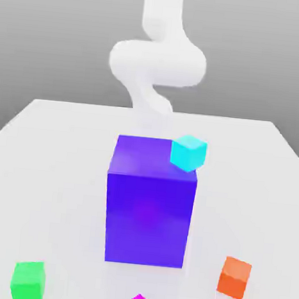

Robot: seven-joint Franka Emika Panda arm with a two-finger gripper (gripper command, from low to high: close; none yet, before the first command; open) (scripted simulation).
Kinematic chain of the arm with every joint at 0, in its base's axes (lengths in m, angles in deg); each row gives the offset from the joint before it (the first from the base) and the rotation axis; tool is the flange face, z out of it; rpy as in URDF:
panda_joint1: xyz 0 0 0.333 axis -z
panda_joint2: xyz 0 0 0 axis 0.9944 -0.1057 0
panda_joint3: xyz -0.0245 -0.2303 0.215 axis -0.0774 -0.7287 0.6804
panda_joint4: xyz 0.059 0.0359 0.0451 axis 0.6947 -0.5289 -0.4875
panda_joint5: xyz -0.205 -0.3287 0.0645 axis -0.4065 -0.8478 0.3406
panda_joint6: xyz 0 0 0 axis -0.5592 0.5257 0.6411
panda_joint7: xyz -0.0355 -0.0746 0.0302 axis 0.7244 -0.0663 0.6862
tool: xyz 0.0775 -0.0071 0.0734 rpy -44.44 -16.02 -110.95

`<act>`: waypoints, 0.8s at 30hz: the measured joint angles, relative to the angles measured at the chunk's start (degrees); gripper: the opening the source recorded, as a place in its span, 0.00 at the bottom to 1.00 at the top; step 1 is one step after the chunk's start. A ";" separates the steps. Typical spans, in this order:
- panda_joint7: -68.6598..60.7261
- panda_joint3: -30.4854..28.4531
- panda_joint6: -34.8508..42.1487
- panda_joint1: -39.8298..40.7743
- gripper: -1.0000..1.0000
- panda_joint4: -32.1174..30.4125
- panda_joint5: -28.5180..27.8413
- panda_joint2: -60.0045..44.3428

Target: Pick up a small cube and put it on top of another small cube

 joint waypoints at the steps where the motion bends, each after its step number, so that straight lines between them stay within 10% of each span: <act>1: -1.91 -0.92 -0.65 -1.02 0.50 -0.03 0.57 -2.25; 24: -41.67 -8.26 -14.78 -10.07 0.50 -0.69 11.30 -49.70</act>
